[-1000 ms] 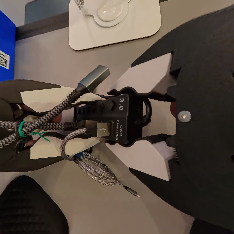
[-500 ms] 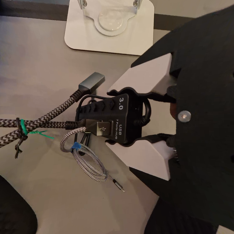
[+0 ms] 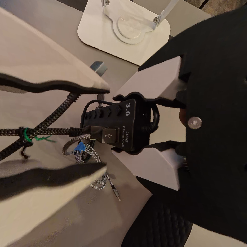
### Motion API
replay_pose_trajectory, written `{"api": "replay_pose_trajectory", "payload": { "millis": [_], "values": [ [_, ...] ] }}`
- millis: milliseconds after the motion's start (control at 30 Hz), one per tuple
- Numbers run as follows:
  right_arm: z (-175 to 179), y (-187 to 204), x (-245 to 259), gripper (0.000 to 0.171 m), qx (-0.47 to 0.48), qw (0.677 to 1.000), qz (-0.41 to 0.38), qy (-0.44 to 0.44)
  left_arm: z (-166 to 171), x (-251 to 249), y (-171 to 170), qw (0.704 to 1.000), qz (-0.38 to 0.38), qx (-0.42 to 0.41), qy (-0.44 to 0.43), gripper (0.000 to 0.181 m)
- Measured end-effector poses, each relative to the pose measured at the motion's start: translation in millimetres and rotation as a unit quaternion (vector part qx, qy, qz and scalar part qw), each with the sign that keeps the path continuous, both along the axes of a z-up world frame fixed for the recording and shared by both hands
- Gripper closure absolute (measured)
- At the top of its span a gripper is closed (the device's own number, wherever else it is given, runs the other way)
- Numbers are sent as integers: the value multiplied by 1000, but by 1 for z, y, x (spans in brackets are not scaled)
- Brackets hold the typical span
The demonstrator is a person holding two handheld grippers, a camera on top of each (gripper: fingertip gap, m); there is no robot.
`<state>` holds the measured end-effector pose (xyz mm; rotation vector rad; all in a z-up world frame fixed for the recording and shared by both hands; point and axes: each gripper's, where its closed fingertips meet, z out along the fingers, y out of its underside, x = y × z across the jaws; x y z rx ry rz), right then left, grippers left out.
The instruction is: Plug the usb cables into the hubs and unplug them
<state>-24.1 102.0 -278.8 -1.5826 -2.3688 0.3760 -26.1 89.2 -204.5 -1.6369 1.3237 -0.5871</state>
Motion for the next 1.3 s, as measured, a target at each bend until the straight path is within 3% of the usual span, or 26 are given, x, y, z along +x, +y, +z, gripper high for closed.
{"api": "replay_pose_trajectory", "payload": {
  "millis": [233,467,633,700,800,867,967,1133,1300],
  "values": [
    [-1,-1,1,104,-6,1000,6,15,-17,6,0,998,15,12,-56,138],
    [-1,-1,1,104,-7,1000,10,19,-14,6,2,992,58,53,-101,145],
    [-1,-3,1,103,-13,1000,12,17,24,-5,0,981,67,169,-60,139],
    [-2,-4,1,103,-11,1000,16,17,27,5,-11,988,26,148,-40,146],
    [-1,-4,0,103,-9,1000,17,16,2,9,-8,991,2,129,43,146],
    [0,-5,0,103,-7,1000,19,18,-21,7,-5,995,-5,72,74,144],
    [0,-5,1,104,-7,1000,20,21,-32,8,-4,998,6,42,43,150],
    [0,-5,2,104,-13,999,22,28,-20,9,-1,995,39,37,-83,158],
    [-1,-4,3,104,-10,999,26,29,-25,12,-4,997,47,4,-64,166]
  ]
}}
